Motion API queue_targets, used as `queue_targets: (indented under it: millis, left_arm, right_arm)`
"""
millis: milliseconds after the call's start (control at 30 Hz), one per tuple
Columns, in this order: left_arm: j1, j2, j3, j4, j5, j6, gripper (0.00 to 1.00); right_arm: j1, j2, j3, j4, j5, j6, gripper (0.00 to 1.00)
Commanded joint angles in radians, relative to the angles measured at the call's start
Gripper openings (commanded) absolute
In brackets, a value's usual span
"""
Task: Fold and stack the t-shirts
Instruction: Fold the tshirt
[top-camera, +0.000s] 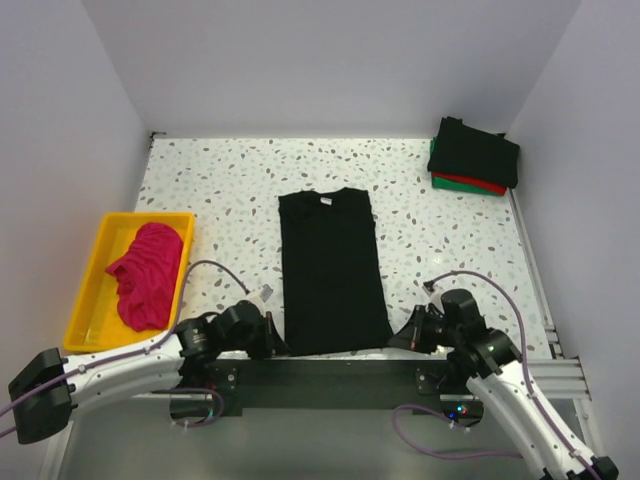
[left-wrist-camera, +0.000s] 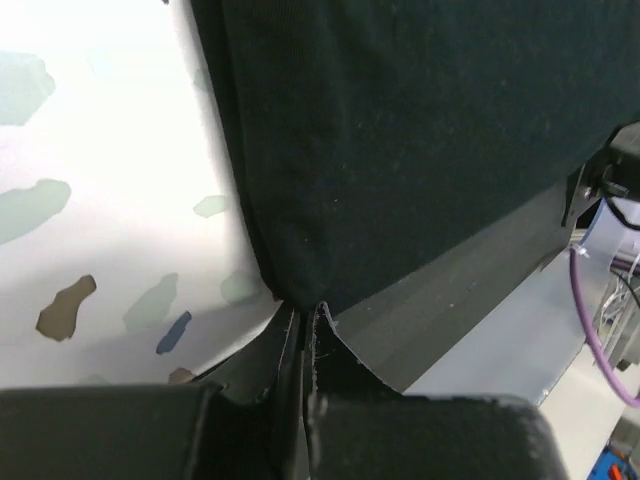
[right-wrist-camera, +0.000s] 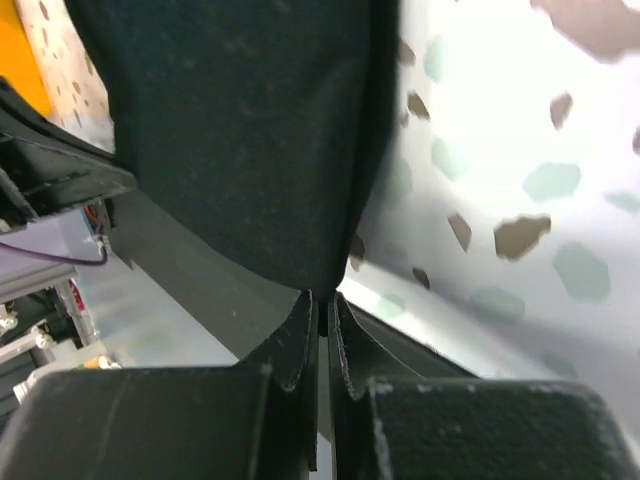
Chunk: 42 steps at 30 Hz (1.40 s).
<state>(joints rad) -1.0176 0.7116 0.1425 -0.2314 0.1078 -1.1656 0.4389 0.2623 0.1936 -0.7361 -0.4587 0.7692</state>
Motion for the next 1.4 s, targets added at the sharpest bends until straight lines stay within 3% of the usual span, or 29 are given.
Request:
queue_targets:
  millis: [0,533,700,867,1067,1367]
  left_arm:
    - [-0.018,-0.041,0.074,-0.131,-0.098,-0.031,0.00]
    - [0.002,0.063,0.417,-0.273,-0.287,0.052,0.00]
    - [0.126,0.115,0.477,-0.301,-0.270,0.162,0.00]
    - [0.284,0.179,0.538,-0.250,-0.158,0.316,0.00]
    - [0.355,0.346,0.683,-0.240,-0.131,0.420,0.00]
    - [0.468,0.531,0.891,-0.250,-0.066,0.451,0.00]
  right_arm:
    - [0.000,-0.023,0.070,-0.184,0.035,-0.015,0.00]
    - [0.000,0.376,0.374,-0.010,0.132,-0.139,0.00]
    - [0.000,0.497,0.472,-0.014,0.199,-0.180,0.00]
    - [-0.005,0.586,0.567,0.023,0.222,-0.206,0.00]
    - [-0.017,0.735,0.708,0.067,0.273,-0.249,0.00]
    - [-0.091,0.932,0.866,0.135,0.246,-0.291,0.00]
